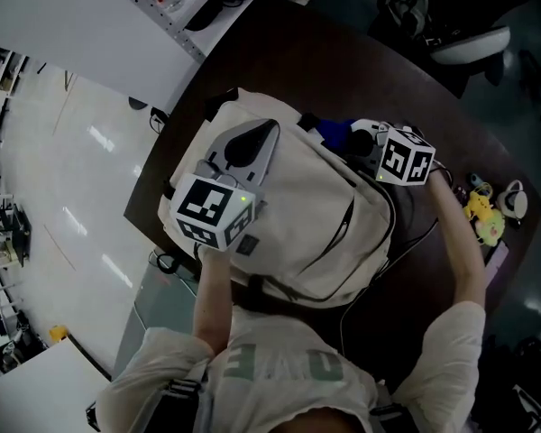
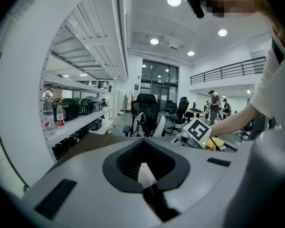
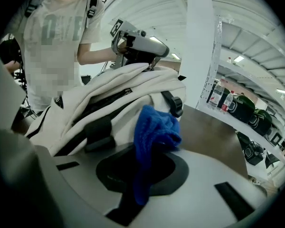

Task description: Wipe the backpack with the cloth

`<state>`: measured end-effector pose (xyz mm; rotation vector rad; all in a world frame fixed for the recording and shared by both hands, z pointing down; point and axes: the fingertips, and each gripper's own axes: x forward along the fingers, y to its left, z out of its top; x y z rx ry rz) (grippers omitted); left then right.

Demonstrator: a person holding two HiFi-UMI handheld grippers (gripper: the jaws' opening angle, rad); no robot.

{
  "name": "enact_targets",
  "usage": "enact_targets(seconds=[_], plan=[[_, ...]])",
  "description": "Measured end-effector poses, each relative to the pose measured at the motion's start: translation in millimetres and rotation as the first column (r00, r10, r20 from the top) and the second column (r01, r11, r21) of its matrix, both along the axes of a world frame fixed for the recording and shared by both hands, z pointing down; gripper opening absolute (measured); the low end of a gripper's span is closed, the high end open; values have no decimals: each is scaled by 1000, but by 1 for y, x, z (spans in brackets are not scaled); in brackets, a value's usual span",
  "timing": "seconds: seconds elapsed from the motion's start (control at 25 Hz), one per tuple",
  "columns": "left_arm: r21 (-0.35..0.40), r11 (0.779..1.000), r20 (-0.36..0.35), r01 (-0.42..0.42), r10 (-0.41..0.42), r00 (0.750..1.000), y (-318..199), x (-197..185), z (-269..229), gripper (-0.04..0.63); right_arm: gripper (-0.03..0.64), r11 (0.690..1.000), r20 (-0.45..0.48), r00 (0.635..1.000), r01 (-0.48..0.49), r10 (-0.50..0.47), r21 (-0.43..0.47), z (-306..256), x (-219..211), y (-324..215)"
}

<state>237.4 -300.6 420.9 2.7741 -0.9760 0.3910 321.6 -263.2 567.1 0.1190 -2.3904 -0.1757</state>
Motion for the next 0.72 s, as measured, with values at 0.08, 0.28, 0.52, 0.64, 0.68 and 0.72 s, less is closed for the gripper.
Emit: enact_targets(seconds=[0.08, 0.28, 0.52, 0.64, 0.68, 0.72], plan=[[2, 1000, 4, 2, -2, 1000, 0, 0, 1, 3, 40, 1000, -44, 999, 5, -6, -25, 10, 12, 13], [5, 1000, 9, 3, -3, 1000, -1, -1, 1, 3, 40, 994, -64, 997, -45, 38, -102, 29, 32, 52], [4, 1000, 13, 3, -3, 1000, -2, -1, 2, 3, 40, 985, -74, 991, -116, 108, -126, 32, 50, 76], [5, 1000, 14, 4, -4, 1000, -1, -1, 3, 3, 40, 978, -85, 987, -150, 139, -145, 36, 58, 95], [6, 1000, 14, 4, -4, 1000, -1, -1, 3, 3, 40, 975, -85, 984, -165, 154, -150, 37, 60, 101], [6, 1000, 14, 3, -3, 1000, -1, -1, 4, 4, 41, 971, -83, 982, -182, 170, -153, 38, 61, 106]])
